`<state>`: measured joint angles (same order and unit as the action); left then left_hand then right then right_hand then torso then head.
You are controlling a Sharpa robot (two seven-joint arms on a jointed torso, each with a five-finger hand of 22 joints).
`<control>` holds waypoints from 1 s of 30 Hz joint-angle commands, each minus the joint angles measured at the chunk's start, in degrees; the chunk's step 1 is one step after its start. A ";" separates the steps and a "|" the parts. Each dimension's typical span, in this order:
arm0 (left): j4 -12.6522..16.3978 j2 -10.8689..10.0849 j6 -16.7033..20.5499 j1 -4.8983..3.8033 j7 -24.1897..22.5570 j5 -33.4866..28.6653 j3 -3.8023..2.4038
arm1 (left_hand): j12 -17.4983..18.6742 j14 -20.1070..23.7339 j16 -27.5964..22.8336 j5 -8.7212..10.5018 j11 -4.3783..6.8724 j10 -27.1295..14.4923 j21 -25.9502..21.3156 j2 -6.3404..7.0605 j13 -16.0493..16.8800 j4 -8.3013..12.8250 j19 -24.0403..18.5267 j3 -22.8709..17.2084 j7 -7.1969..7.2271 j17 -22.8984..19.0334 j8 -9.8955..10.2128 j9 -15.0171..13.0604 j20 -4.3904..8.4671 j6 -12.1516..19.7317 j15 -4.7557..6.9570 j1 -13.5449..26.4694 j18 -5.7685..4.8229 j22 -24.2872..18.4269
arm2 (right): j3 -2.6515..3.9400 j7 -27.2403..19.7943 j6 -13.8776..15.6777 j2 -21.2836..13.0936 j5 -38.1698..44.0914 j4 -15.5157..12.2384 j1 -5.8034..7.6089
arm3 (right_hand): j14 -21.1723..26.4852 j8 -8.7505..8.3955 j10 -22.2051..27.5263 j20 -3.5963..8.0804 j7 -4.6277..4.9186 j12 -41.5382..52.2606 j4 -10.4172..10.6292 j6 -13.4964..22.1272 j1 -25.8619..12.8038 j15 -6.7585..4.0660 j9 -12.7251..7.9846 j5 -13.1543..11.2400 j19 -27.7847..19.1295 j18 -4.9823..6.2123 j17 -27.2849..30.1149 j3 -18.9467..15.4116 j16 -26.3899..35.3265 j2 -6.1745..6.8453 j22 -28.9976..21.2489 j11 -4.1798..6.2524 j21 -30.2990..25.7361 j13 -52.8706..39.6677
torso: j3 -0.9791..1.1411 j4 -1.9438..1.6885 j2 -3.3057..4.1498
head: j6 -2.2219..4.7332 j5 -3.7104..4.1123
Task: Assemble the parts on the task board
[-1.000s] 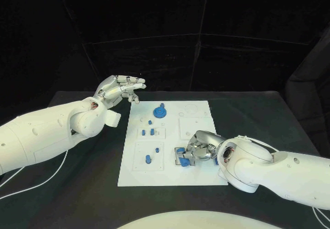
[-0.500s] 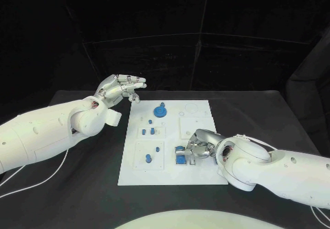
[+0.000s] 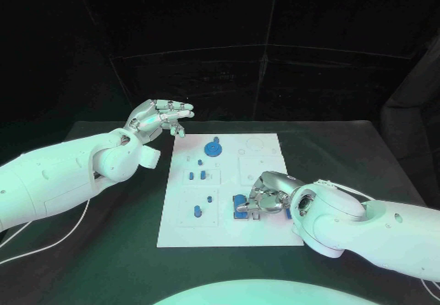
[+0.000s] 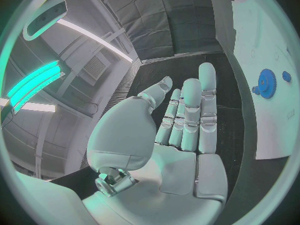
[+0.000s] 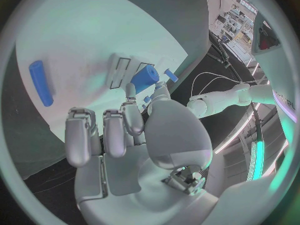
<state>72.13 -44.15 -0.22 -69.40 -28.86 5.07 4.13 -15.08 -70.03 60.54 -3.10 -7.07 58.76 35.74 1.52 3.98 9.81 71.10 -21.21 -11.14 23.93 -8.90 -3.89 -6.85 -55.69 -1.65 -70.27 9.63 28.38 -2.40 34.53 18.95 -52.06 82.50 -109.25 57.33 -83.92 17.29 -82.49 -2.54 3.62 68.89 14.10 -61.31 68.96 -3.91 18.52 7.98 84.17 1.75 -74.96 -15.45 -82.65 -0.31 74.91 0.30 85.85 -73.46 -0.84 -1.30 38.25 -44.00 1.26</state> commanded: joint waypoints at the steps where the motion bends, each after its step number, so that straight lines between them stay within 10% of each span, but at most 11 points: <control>1: 0.06 0.01 -0.65 -0.09 -0.23 -0.25 -0.05 | -0.19 0.54 0.08 0.15 0.07 -0.51 -0.34 -0.28 0.01 -0.14 0.00 0.35 -0.10 -0.05 -0.32 -0.05 -0.24 0.41 -0.01 -0.39 0.80 -0.09 | 0.04 -1.46 -1.12 -0.02 1.07 -0.36 0.08 | -3.34 -0.14 -0.23 0.19 0.08 0.34 -0.53 -0.41 0.99 -0.31 0.12 0.17 2.00 -0.27 -0.19 0.04 0.09 0.10 10.59 0.33 0.11 -0.19 | -0.03 0.02 0.03 | -0.05 -0.02; 23: -0.02 -0.06 -0.52 -0.09 0.00 -0.25 -0.05 | -0.19 0.54 0.08 0.15 0.07 -0.51 -0.34 -0.28 0.01 -0.14 0.00 0.35 -0.10 -0.05 -0.32 -0.05 -0.24 0.41 -0.01 -0.39 0.80 -0.09 | 0.04 -0.93 -2.58 0.49 3.38 1.44 0.10 | -3.46 0.28 -0.60 0.37 -0.24 0.67 0.28 -1.18 1.38 -0.51 0.74 0.27 2.32 -0.38 -0.74 0.32 -0.13 -1.98 10.97 0.60 0.42 -0.78 | -0.07 -0.14 0.09 | 0.01 0.07; 30: -0.03 -0.11 -0.53 -0.09 0.06 -0.25 -0.04 | -0.19 0.54 0.08 0.15 0.07 -0.51 -0.34 -0.28 0.01 -0.14 0.00 0.35 -0.10 -0.05 -0.32 -0.05 -0.24 0.41 -0.01 -0.39 0.80 -0.09 | 0.04 -2.66 -5.70 0.55 2.54 1.55 0.11 | -3.43 0.22 -0.60 0.42 -0.22 0.49 0.06 -1.04 1.72 -0.53 1.01 -1.86 2.22 -0.35 -0.65 -0.67 -0.03 -0.67 10.88 0.59 0.32 -0.89 | -0.04 0.04 0.08 | -0.08 -0.14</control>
<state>72.07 -44.25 -0.23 -69.40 -28.59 5.07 4.13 -15.08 -70.03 60.54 -3.10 -7.07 58.76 35.74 1.52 3.99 9.81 71.10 -21.21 -11.14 23.94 -8.90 -3.89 -6.85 -55.69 -1.65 -70.27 9.63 28.34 -2.39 33.18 15.90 -51.53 85.29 -107.59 57.36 -84.15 17.29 -82.92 -2.55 3.40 69.22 14.15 -61.92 70.76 -4.11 19.48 6.32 84.17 1.75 -74.94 -15.98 -82.65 -1.38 74.91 0.72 86.05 -74.34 -0.90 -1.38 38.34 -44.07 1.13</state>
